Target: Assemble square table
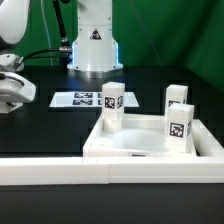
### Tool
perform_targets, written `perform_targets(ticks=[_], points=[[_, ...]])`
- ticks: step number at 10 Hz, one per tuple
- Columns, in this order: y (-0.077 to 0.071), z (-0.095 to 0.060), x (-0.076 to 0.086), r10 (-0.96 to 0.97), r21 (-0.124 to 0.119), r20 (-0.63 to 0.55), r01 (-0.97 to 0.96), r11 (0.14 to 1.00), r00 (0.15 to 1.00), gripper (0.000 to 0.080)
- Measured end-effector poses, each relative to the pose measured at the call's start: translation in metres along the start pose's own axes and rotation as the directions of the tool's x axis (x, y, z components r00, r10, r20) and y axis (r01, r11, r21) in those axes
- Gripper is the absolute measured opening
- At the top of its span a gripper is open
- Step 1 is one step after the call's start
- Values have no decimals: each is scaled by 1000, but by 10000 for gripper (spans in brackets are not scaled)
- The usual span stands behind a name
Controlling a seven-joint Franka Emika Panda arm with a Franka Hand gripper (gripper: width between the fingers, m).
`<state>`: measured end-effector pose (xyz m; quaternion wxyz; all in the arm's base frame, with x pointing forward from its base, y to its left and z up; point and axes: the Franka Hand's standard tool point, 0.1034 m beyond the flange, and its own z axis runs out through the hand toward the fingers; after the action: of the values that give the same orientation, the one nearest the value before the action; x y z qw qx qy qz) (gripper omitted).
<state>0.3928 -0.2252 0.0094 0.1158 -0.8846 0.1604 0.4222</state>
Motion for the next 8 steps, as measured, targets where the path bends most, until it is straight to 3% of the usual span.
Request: perform_targets(ticks=[6, 8], points=[[-4, -3, -3, -1, 0, 12, 1, 1000, 1000, 288], [-50, -48, -11, -26, -23, 14, 26, 999, 1000, 288]])
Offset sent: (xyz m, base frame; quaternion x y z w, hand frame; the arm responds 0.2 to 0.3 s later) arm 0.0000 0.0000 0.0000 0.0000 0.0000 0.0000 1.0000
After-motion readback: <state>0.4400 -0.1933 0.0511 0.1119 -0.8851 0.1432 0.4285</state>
